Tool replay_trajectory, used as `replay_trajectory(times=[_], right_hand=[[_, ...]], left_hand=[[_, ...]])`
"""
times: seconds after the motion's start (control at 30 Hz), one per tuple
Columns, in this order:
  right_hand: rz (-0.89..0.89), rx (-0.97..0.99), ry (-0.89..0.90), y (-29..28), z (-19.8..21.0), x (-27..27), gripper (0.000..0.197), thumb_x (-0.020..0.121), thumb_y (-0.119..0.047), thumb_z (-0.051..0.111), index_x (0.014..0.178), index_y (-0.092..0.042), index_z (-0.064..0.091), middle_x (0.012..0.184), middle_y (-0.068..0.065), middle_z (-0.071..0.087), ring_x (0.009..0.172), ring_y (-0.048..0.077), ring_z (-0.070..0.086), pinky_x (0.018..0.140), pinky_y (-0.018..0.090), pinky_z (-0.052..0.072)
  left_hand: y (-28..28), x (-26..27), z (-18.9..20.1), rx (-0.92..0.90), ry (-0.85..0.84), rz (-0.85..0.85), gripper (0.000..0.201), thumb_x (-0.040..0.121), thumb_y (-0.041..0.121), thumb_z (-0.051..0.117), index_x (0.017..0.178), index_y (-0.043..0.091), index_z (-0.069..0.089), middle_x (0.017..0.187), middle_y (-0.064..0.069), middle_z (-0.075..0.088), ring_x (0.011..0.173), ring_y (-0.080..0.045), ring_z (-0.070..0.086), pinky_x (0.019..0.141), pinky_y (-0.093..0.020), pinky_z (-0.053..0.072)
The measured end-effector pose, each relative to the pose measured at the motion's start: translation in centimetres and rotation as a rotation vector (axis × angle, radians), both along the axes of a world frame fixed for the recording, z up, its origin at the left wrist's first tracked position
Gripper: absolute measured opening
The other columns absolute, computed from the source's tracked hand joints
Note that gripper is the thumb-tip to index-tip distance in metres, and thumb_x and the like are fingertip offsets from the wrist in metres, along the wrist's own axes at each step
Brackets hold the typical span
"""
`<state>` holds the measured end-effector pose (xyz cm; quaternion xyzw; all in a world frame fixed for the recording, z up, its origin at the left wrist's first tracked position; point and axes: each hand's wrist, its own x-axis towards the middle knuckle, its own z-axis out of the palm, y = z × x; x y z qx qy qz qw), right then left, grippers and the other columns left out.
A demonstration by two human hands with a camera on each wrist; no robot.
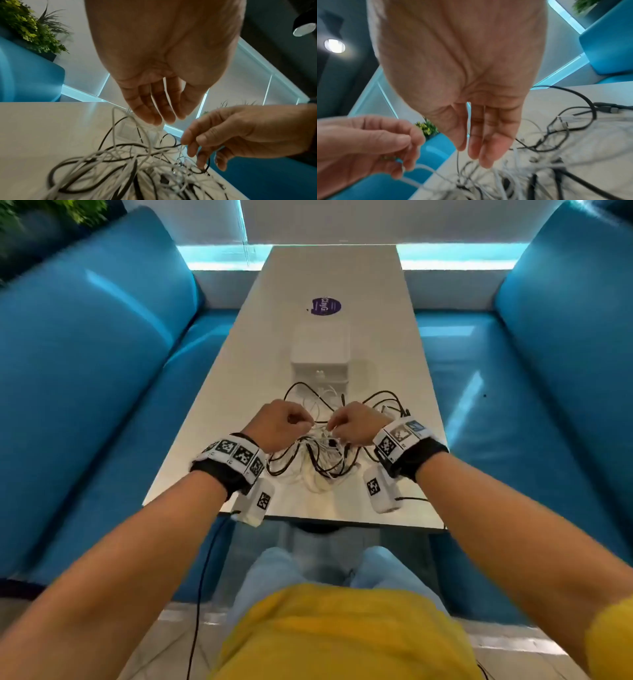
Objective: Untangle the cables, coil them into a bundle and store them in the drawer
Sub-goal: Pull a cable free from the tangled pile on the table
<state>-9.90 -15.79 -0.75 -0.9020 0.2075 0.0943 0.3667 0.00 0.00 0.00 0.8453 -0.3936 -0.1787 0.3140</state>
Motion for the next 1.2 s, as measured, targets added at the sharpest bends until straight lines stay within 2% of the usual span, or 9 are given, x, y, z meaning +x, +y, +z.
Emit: replay_trajectory(times=[0.13,0.3,0.5,0.63,0.77,0.9,1.07,1.13,1.2], right_hand=[[-0.019,-0.174,-0.006,0.9,-1.6,0.8,0.029,0.088,-0.009,0.052,0.108,-0.018,0.072,0.110,0.004,0.069,0.103,0.020,0.063,0.084,0.026,0.050],[-0.016,-0.277,-0.016,1.1,-4.4,1.5,0.020,0.089,-0.016,0.057,0.100,-0.021,0.072,0.109,0.006,0.070,0.104,0.024,0.064,0.087,0.029,0.050],[0.021,-0.371,0.005,0.6,-6.4,2.5,0.030,0.094,-0.019,0.050,0.120,-0.016,0.064,0.126,0.010,0.062,0.115,0.029,0.058,0.096,0.033,0.046],[-0.014,-0.445,-0.018,0.4,-7.0,3.6,0.030,0.092,-0.026,0.052,0.115,-0.013,0.065,0.120,0.013,0.063,0.108,0.032,0.060,0.092,0.039,0.051],[-0.011,-0.509,0.002,0.8,-7.3,3.7,0.025,0.088,-0.026,0.054,0.107,-0.016,0.066,0.108,0.010,0.067,0.095,0.030,0.063,0.080,0.036,0.053],[-0.045,-0.527,-0.119,1.7,-6.6,3.0,0.015,0.088,-0.022,0.054,0.098,-0.018,0.065,0.101,0.008,0.066,0.091,0.030,0.063,0.074,0.035,0.052],[-0.135,-0.227,-0.426,1.8,-4.1,1.0,0.011,0.088,-0.016,0.058,0.093,-0.021,0.066,0.076,0.003,0.065,0.070,0.019,0.058,0.067,0.029,0.048],[-0.131,-0.064,-0.511,1.6,-3.1,0.3,0.010,0.086,-0.013,0.061,0.089,-0.021,0.067,0.066,0.004,0.064,0.058,0.014,0.054,0.060,0.026,0.045],[-0.130,0.048,-0.574,1.1,-2.9,-0.2,0.009,0.085,-0.014,0.065,0.088,-0.023,0.067,0.061,0.004,0.059,0.052,0.010,0.051,0.056,0.025,0.044]], left_hand=[[0.1,-0.6,-1.7,0.016,-0.059,0.076,0.016,0.089,0.017,0.060,0.099,0.017,0.073,0.100,0.001,0.071,0.093,-0.010,0.061,0.081,-0.019,0.041],[-0.2,-1.1,-3.2,0.096,-0.124,0.031,0.025,0.094,0.021,0.053,0.112,0.018,0.069,0.118,-0.003,0.067,0.108,-0.020,0.060,0.094,-0.027,0.044],[-0.8,-0.5,-5.3,0.188,-0.204,0.029,0.025,0.091,0.017,0.053,0.104,0.022,0.074,0.117,-0.003,0.068,0.107,-0.022,0.061,0.084,-0.022,0.041],[-0.7,0.0,-6.1,0.178,-0.150,0.035,0.026,0.090,0.015,0.052,0.108,0.019,0.072,0.115,-0.004,0.069,0.107,-0.022,0.061,0.087,-0.024,0.044],[0.0,0.7,-7.0,0.119,-0.058,0.100,0.023,0.090,0.015,0.056,0.107,0.018,0.072,0.114,-0.003,0.069,0.107,-0.020,0.061,0.088,-0.022,0.042],[0.1,0.6,-7.1,0.071,-0.031,0.101,0.022,0.089,0.019,0.059,0.107,0.018,0.071,0.110,-0.002,0.070,0.101,-0.014,0.061,0.085,-0.020,0.040],[-0.9,0.0,-6.4,-0.153,0.037,0.131,0.032,0.085,0.032,0.068,0.115,0.022,0.067,0.095,0.003,0.072,0.084,-0.004,0.064,0.077,-0.019,0.048],[-1.5,-0.3,-5.9,-0.276,0.061,0.115,0.030,0.084,0.029,0.070,0.113,0.022,0.069,0.090,0.005,0.071,0.071,0.008,0.059,0.067,-0.009,0.043],[-2.0,-0.8,-5.5,-0.342,0.083,0.081,0.022,0.084,0.022,0.070,0.105,0.019,0.073,0.084,0.005,0.071,0.062,0.009,0.056,0.063,-0.009,0.042]])
